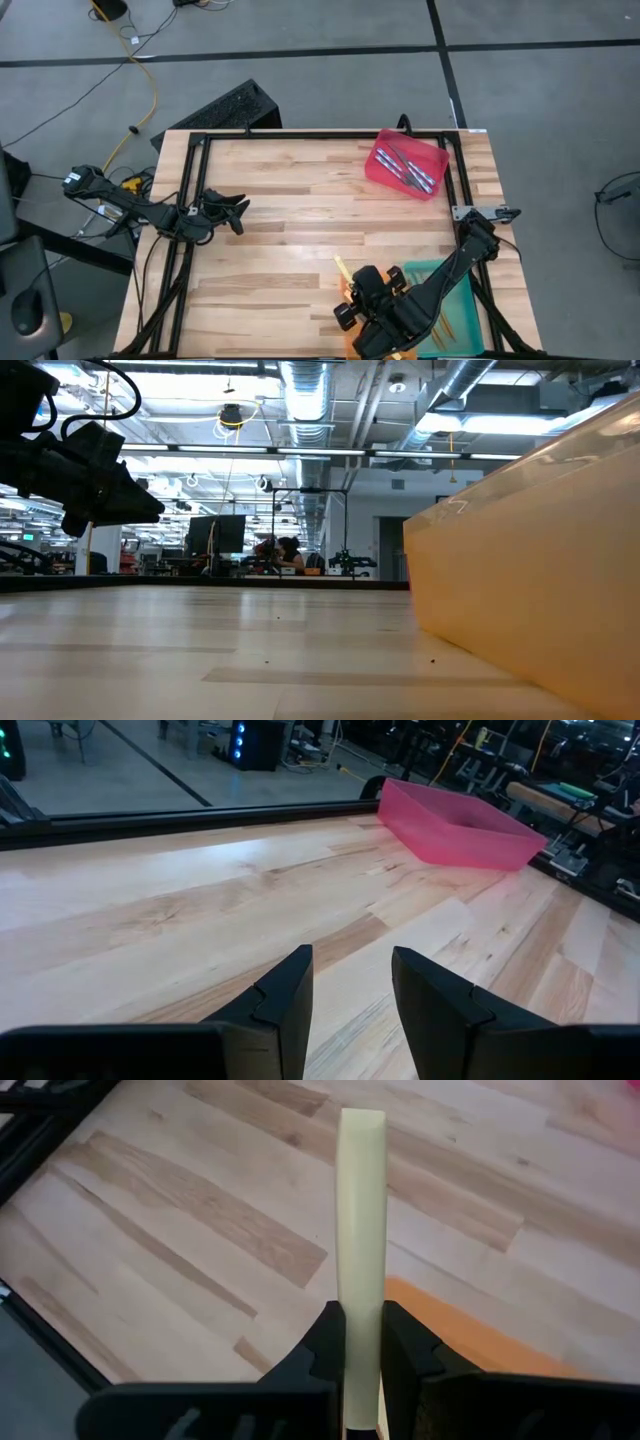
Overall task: Sort silverware by color (type)
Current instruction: Put the yellow knife into the orange bin
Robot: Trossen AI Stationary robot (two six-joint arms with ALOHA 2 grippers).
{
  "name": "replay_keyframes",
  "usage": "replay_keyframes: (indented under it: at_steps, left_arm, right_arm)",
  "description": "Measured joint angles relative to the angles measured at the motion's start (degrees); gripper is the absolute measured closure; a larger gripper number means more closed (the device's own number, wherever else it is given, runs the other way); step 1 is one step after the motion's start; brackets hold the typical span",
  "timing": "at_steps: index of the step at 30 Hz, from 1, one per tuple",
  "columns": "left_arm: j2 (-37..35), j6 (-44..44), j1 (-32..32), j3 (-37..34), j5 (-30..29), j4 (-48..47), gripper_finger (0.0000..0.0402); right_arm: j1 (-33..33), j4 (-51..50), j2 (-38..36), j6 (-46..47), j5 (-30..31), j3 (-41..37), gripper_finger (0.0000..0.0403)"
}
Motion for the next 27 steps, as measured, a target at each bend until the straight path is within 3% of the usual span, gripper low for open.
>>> replay_keyframes:
  at_steps: [15,27]
  left_arm:
    - [0.01,0.14,0.00,0.00,0.87,0.01,0.0280]
    - [0.00,0.16,0.00,0.00,0.86,-0.01,0.0280]
  right_arm:
    - [4.59,0.11,0.09,15.93,-3.46,-7.84,0.0349]
    - [4.49,0.15,0.09,16.65,-3.70,-8.26,0.0346]
